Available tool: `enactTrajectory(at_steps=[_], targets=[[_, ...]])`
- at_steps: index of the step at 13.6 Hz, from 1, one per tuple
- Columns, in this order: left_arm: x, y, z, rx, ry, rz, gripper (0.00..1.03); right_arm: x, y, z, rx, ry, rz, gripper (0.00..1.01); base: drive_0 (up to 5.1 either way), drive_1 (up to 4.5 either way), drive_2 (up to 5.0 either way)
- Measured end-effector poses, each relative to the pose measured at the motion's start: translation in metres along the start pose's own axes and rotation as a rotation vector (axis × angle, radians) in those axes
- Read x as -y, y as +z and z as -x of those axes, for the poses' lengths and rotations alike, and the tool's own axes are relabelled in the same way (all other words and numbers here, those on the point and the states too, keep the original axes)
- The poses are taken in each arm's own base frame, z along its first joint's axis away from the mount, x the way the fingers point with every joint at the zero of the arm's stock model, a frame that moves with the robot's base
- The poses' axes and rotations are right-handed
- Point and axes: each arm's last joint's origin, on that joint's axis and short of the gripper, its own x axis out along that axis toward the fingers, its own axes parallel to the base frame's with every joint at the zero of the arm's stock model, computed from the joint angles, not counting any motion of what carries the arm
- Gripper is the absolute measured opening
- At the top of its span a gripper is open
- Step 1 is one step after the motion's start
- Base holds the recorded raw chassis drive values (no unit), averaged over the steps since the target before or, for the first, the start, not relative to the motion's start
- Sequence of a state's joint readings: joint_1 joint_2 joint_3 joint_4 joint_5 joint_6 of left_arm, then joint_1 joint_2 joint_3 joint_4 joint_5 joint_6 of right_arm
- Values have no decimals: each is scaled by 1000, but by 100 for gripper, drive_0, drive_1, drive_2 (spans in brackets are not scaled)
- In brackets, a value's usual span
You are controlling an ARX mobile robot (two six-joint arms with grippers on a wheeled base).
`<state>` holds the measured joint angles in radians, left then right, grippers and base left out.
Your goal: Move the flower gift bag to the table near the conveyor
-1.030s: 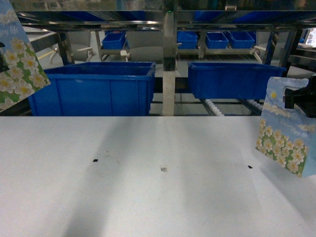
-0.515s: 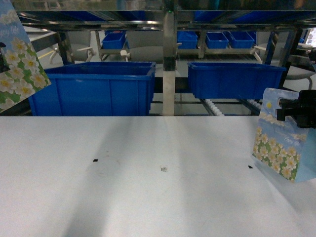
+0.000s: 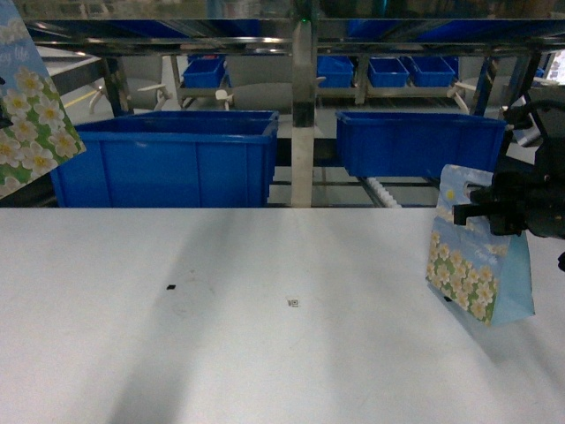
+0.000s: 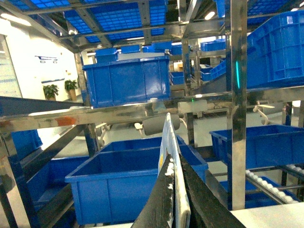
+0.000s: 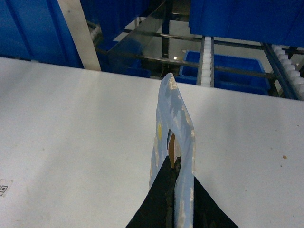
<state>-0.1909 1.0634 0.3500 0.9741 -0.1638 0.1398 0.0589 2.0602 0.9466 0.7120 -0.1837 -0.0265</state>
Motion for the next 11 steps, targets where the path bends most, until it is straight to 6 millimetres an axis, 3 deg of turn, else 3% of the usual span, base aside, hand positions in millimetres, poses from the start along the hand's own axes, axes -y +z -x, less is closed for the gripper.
enactTrajectory(at_steps=[5,11], targets=[[0,0,0,0,0,0,2,-4,-17,2,8,3,-22,2,0,0,0],[0,0,0,0,0,0,2,-26,-44,34,14,-16,-65,2,0,0,0]])
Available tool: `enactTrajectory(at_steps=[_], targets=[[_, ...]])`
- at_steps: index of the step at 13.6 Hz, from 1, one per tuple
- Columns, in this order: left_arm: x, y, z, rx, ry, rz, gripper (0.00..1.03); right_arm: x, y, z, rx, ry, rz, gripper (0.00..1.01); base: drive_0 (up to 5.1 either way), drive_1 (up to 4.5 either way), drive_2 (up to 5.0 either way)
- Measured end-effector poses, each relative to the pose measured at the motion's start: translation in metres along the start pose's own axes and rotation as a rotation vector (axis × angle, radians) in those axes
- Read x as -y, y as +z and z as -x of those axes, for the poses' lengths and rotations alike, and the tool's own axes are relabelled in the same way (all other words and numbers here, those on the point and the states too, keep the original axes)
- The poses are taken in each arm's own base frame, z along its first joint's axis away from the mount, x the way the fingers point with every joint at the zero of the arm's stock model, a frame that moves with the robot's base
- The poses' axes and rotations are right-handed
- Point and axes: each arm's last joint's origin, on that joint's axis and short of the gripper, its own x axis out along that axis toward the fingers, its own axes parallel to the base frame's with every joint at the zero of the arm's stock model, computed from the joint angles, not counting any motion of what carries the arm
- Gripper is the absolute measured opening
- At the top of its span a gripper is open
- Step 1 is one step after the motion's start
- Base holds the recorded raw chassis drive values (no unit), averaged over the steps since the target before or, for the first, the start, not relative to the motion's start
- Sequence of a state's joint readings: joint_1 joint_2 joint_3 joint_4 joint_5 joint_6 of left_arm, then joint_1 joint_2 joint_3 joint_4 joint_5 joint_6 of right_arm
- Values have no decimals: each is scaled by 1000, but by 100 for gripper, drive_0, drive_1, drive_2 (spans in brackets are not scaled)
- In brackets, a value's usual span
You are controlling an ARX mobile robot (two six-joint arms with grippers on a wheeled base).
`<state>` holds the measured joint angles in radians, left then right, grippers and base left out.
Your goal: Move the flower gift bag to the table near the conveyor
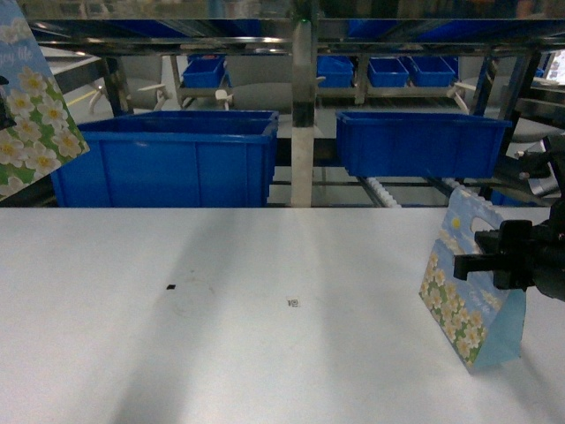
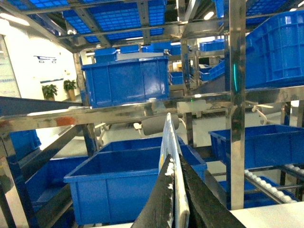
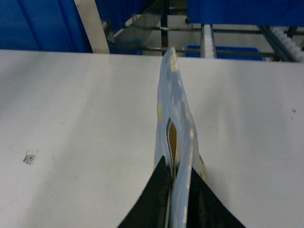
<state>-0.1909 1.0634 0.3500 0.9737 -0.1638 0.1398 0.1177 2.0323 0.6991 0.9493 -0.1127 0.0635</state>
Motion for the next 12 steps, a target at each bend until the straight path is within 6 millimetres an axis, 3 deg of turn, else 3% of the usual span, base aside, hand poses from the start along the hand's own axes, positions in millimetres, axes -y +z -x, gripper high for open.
enactTrajectory(at_steps=[3,7,8,12], targets=[[0,0,0,0,0,0,2,0,-18,14,-46,-23,-23,40,0,0,0],[0,0,0,0,0,0,2,3,10,38,91,-112,-38,95,0,0,0],[0,0,0,0,0,0,2,1,18,45,124,-115,-39,99,0,0,0],[0,0,0,0,0,0,2,-13,28,86,184,-116,-15,98,0,0,0]])
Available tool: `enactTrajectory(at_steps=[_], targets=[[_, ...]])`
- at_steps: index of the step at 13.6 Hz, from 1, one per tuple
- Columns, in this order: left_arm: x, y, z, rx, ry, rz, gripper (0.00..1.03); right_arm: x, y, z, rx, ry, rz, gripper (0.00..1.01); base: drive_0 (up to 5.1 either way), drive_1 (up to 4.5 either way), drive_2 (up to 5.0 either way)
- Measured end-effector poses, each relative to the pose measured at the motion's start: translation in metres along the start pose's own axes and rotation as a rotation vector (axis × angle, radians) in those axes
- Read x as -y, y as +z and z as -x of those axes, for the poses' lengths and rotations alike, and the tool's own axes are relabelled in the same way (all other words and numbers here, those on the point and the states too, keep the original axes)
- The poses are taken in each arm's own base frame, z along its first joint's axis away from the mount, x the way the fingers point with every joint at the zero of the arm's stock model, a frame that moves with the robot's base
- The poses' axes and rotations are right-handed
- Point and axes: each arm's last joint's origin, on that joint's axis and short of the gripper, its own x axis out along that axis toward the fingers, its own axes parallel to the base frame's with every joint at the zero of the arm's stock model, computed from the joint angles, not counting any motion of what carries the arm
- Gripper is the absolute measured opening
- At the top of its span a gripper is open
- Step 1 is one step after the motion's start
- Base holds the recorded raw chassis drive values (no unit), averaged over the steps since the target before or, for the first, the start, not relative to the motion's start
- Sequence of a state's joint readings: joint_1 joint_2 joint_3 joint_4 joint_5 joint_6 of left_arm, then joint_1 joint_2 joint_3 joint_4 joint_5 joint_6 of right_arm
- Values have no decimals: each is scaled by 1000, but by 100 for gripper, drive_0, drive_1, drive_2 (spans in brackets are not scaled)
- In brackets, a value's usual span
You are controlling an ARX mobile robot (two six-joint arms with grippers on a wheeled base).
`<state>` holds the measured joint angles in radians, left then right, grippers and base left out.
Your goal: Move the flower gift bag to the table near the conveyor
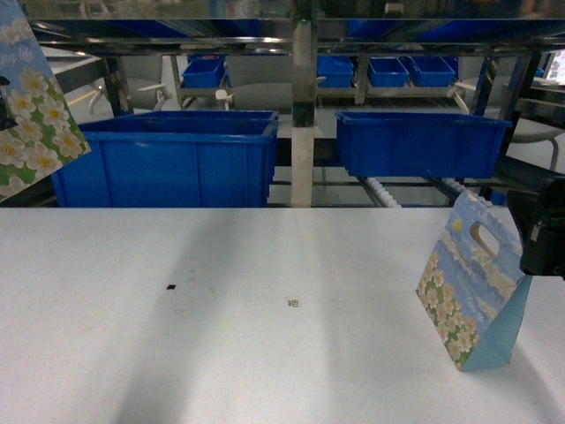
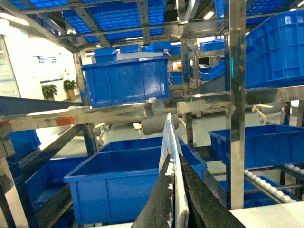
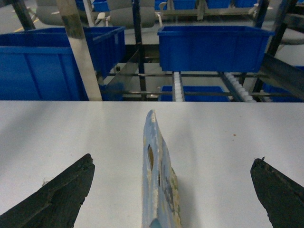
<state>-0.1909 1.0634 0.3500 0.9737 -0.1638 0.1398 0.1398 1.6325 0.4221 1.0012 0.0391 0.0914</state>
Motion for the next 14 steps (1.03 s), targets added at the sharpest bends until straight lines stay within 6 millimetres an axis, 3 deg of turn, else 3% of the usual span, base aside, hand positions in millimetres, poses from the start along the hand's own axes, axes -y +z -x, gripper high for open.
enactTrajectory(at_steps=[4,8,12,14], targets=[[0,0,0,0,0,0,2,-5,11,60,39,20,9,98,0,0,0],[0,0,0,0,0,0,2,4,17,100,63,-2,10,98,0,0,0],[0,0,0,0,0,0,2,4,10,152,62,-81,14,98,0,0,0],[0,0,0,0,0,0,2,1,3,168,43,-79,27,98,0,0,0]])
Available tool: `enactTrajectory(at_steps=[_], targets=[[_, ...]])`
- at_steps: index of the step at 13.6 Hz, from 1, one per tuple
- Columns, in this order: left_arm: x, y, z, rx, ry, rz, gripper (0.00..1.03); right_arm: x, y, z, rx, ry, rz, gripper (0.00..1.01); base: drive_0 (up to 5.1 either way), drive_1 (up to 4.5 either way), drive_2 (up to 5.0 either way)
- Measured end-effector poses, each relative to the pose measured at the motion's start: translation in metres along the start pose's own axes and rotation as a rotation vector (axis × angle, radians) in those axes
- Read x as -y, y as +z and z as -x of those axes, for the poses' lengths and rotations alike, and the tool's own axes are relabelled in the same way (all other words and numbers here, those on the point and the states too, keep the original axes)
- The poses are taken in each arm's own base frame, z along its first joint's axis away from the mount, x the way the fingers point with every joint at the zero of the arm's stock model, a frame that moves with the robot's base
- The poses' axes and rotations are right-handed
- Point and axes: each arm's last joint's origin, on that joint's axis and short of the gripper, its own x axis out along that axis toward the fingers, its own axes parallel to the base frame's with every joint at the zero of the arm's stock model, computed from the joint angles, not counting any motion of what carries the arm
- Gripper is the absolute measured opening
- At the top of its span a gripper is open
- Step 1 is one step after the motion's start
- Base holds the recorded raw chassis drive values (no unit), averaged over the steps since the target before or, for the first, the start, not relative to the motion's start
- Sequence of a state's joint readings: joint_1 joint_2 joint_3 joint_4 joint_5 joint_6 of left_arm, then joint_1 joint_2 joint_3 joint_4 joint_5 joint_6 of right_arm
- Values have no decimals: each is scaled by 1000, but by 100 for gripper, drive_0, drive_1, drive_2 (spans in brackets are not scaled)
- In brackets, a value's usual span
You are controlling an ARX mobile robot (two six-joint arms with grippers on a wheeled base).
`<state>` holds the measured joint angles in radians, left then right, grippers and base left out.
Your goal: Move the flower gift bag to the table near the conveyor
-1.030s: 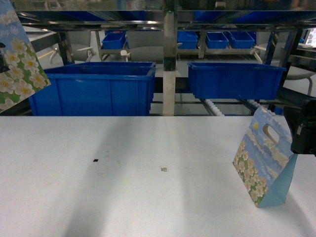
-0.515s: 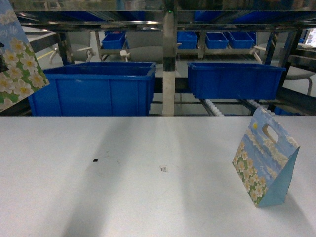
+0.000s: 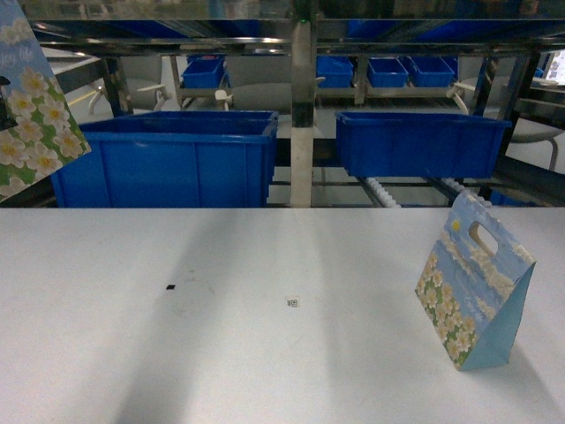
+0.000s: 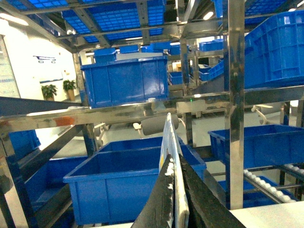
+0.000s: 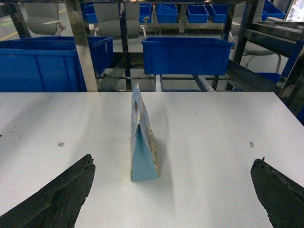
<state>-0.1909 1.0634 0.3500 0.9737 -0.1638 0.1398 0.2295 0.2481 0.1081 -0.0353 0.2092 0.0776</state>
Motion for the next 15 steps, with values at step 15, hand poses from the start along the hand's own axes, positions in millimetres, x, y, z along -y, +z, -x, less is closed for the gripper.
enactTrajectory(at_steps=[15], targets=[[11,-52,-45,-57,155,-12,2,0,0,1,5,-5,-1,98,0,0,0]])
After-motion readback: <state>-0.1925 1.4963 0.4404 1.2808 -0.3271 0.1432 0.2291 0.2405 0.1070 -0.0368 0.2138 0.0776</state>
